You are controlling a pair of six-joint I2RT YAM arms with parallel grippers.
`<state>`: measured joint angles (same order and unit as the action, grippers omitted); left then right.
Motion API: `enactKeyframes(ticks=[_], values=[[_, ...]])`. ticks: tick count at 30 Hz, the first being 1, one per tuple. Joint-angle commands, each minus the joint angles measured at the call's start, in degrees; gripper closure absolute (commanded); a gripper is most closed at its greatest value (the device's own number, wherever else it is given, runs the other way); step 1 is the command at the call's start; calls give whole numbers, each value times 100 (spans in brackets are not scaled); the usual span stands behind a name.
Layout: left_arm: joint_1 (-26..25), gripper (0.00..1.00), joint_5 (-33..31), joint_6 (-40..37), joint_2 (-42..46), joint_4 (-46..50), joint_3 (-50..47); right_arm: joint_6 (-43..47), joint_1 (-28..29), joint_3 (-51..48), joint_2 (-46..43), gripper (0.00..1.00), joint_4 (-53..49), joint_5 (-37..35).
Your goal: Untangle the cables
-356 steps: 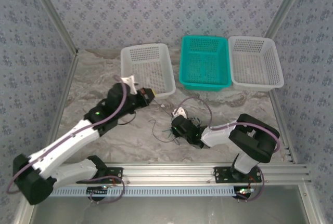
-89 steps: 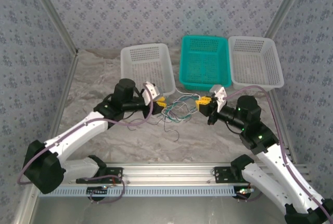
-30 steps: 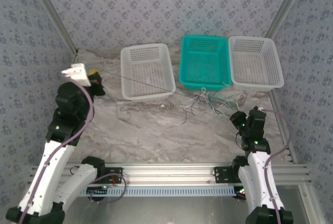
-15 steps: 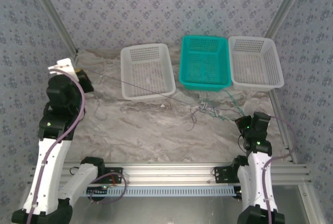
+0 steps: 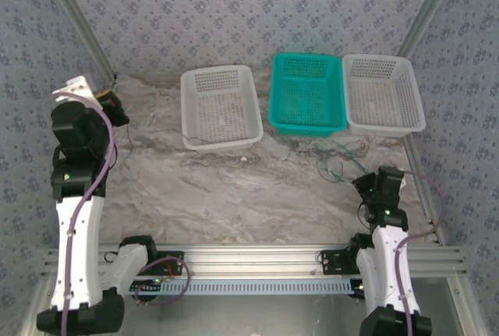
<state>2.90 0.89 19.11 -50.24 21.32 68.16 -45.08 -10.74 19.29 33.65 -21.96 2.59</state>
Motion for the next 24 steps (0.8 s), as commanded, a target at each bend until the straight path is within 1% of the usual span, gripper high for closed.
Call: enactKeyframes(ticks=[1, 2, 6, 9, 10, 12, 16, 19, 23, 24], values=[[-180, 100, 1385, 283, -154, -745, 44, 841, 665, 352, 208, 100, 326, 328], [-287, 100, 1379, 224, -200, -743, 153, 850, 942, 404, 264, 100, 303, 184], [-778, 100, 1368, 16, -431, -814, 769, 547, 2369, 347, 490, 100, 382, -623], [-1042, 100, 1392, -39, -713, -941, 1289, 327, 3416, 288, 716, 100, 468, -1285], [-1118, 100, 1395, -39, -849, -1008, 1460, 252, 3723, 286, 805, 100, 481, -1497], [-1290, 100, 1430, -97, -1127, -1147, 1766, 136, 4156, 297, 982, 100, 597, -1730], [-1714, 100, 1392, -365, -1794, -1534, 2323, 8, 4640, 403, 1446, 100, 840, -1801], [-1975, 100, 1317, -685, -2419, -1513, 2863, 14, 4919, 598, 1736, 100, 821, -1947], [-2193, 100, 792, -1130, -3122, -1557, 3219, 43, 5137, 706, 1893, 100, 860, -2055], [-2235, 100, 568, -1216, -3274, -1529, 3293, 35, 5165, 701, 1901, 100, 846, -2098]])
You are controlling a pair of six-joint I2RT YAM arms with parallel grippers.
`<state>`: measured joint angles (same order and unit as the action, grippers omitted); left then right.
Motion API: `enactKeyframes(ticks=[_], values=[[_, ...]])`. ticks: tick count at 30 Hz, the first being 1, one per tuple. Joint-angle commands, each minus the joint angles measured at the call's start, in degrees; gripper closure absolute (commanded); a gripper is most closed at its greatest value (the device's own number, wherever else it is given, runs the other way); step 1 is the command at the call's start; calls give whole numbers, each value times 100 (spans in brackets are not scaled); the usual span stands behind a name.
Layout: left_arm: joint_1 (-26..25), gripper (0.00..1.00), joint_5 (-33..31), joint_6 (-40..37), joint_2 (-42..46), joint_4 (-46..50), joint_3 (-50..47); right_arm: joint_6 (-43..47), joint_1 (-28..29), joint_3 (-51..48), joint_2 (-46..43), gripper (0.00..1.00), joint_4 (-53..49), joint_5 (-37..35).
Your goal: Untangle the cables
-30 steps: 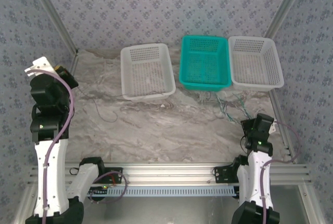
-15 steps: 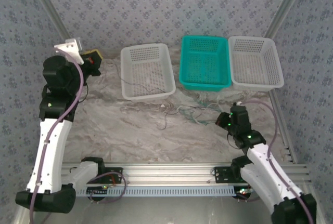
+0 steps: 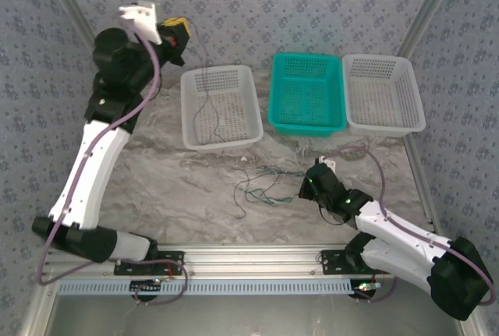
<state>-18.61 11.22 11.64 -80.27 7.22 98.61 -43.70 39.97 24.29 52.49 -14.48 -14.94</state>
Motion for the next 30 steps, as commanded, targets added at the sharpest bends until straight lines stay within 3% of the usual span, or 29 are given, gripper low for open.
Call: enactKeyframes(ticks=[1, 8, 13, 18, 22, 30], values=[[-120, 100, -659, -579, -424, -109, 303, -95, 99, 199, 14, 100, 66, -405], [-204, 100, -1179, -1022, -1266, 97, 367, -60, 95, 190, -299, 100, -232, -604], [-220, 100, -1235, -573, -1519, -292, -595, -69, 94, 169, -448, 100, -284, -617], [-348, 65, -2165, -32, -1680, 382, -899, 6, 99, 293, -485, 100, -358, -514], [-398, 42, -2079, 68, -1128, 218, -1268, 182, 82, 577, -545, 100, -456, -371], [-805, 40, -836, 238, 652, 322, -1988, 1130, -345, 1091, -698, 100, -258, 305]])
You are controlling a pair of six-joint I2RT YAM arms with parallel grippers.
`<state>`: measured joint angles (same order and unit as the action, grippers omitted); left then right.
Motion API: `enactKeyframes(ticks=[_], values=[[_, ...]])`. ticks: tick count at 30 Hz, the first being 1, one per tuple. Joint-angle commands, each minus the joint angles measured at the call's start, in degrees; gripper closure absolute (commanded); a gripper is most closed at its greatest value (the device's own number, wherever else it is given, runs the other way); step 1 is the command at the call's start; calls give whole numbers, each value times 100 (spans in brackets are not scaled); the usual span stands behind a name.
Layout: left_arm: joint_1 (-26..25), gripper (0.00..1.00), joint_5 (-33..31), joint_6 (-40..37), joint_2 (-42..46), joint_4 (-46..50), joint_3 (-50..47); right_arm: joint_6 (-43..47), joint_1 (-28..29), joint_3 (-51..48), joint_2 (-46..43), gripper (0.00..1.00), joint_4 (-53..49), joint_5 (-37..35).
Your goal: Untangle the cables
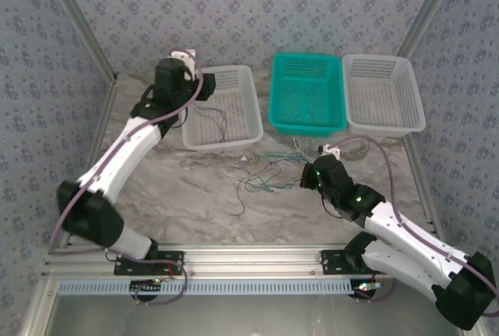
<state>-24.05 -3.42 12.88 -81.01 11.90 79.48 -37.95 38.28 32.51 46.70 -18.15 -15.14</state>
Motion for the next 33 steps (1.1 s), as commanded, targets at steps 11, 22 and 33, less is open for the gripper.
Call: enactKeyframes(ticks=[11, 22, 33], values=[[-1134, 38, 1863, 24, 2380, 302, -1788, 1308, -1251, 914, -342, 100, 693, 2637], [-2103, 40, 1718, 1145, 3205, -1914, -4865, 873, -1454, 1235, -180, 100, 641, 2226], [-2116, 40, 1304, 634, 2536, -3951, -6041, 50, -1784, 1313, -33, 100, 426, 2144]])
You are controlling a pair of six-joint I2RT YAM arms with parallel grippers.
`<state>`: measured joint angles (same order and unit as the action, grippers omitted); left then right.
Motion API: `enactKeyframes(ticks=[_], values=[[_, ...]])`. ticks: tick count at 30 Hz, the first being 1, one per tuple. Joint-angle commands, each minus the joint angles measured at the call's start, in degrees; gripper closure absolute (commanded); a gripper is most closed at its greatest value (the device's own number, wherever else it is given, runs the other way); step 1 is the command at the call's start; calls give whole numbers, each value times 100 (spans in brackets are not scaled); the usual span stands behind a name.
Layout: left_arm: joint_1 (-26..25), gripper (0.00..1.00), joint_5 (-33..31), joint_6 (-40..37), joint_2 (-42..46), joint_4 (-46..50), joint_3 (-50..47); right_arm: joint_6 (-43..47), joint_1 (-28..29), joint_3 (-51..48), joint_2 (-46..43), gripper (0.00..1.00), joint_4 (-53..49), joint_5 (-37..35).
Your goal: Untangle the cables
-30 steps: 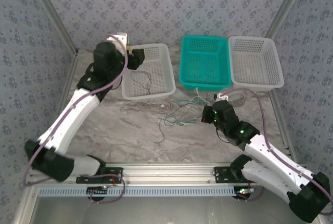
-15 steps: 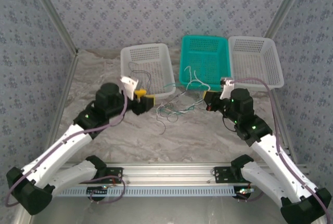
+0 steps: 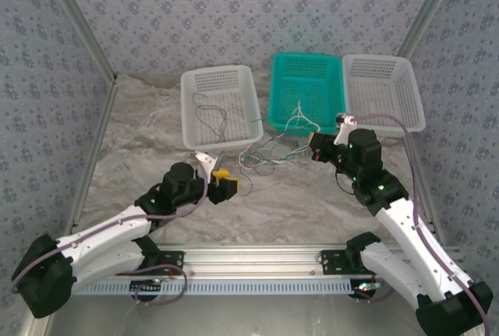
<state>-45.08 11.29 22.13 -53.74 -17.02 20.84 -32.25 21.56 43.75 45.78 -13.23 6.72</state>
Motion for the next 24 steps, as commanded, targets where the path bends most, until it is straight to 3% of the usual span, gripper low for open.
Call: enactKeyframes(ticks=[1, 5, 10, 13, 15, 17, 19, 24], values=[[-23, 40, -233, -393, -332, -1229, -187, -689, -171, 175, 107, 100, -41, 70], [-18, 39, -365, -728, -921, -1611, 54, -1056, -284, 70, 248, 100, 138, 441], [7, 39, -1213, -839, -1821, -2201, 340, -1317, -311, -18, 250, 100, 235, 612], [61, 40, -1222, -842, -2361, -2505, 578, -1428, -320, -50, 183, 100, 237, 690], [71, 53, -1173, -804, -2640, -2704, 704, -1459, -327, -54, 134, 100, 206, 701], [83, 82, -1191, -688, -2773, -2876, 754, -1446, -338, -51, 71, 100, 95, 645], [88, 100, -1195, -627, -2699, -2869, 755, -1425, -371, -26, 15, 100, -145, 498], [96, 100, -1327, -626, -1946, -2344, 604, -1373, -594, -58, -177, 100, -785, -75]])
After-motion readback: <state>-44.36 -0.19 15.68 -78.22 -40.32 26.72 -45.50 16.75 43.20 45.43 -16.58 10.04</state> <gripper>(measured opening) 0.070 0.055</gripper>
